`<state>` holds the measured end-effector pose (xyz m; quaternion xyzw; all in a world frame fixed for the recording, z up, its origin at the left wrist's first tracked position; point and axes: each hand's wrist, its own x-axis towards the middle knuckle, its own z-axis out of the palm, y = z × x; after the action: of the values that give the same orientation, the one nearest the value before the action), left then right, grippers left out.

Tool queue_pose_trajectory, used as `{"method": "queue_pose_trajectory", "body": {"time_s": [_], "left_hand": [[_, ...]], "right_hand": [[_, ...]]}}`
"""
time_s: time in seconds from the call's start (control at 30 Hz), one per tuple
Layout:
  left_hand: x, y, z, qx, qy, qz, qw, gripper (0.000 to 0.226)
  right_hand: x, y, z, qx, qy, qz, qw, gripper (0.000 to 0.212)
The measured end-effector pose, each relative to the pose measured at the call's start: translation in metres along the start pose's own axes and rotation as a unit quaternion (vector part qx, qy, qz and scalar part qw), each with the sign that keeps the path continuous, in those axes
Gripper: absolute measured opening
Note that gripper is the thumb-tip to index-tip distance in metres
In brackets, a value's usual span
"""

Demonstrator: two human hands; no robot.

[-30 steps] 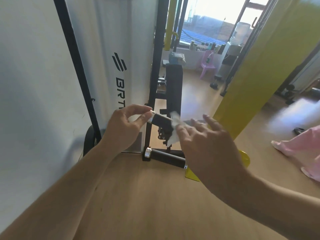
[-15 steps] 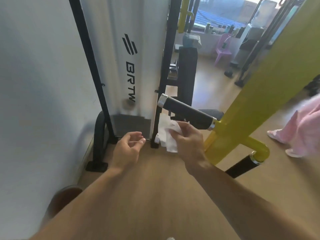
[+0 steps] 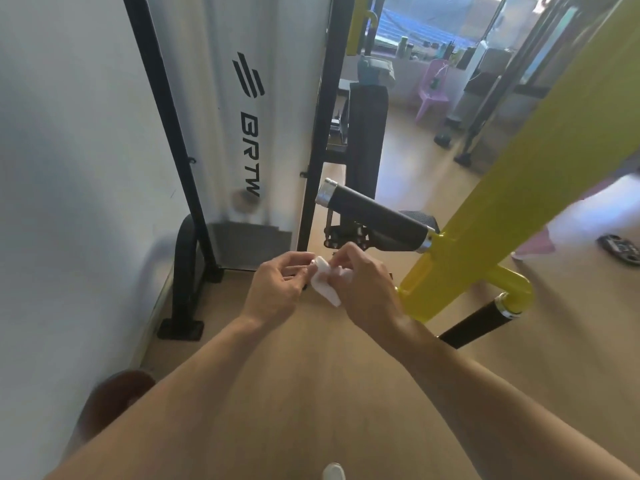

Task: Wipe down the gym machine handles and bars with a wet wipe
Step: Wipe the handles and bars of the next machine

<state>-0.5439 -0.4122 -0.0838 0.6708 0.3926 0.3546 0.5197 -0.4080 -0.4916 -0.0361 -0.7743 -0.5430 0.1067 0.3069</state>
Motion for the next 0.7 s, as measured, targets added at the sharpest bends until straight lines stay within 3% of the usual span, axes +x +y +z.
{"method": "queue_pose_trajectory", "body": {"time_s": [0.13, 0.27, 0.43, 0.53, 0.63, 0.7], "left_hand": [[0.006, -0.001, -0.004, 0.007, -0.019, -0.008, 1.000, 0.019], [0.006, -0.003, -0.004, 0.027, -0.035, -0.020, 0.999, 0.020], [0.005, -0.002, -0.001, 0.024, -0.027, -0.022, 0.999, 0.014], [0.005, -0.003, -0.002, 0.018, -0.027, -0.024, 0.999, 0.012], [0.005, -0.003, -0.001, 0.013, -0.031, -0.027, 0.999, 0.013], [0.005, -0.001, -0.003, 0.017, -0.027, -0.022, 0.999, 0.015]], "right_hand": [[0.000, -0.008, -0.010, -0.128, -0.070, -0.023, 0.989, 0.023], [-0.004, 0.000, -0.021, -0.300, -0.109, 0.015, 0.948, 0.013], [-0.006, -0.013, -0.001, -0.197, -0.088, -0.096, 0.972, 0.019], [-0.006, -0.015, -0.002, -0.225, -0.086, -0.084, 0.967, 0.019], [-0.014, -0.003, -0.026, -0.414, -0.104, -0.058, 0.903, 0.013], [-0.021, 0.002, -0.033, -0.477, -0.119, -0.070, 0.868, 0.013]]}}
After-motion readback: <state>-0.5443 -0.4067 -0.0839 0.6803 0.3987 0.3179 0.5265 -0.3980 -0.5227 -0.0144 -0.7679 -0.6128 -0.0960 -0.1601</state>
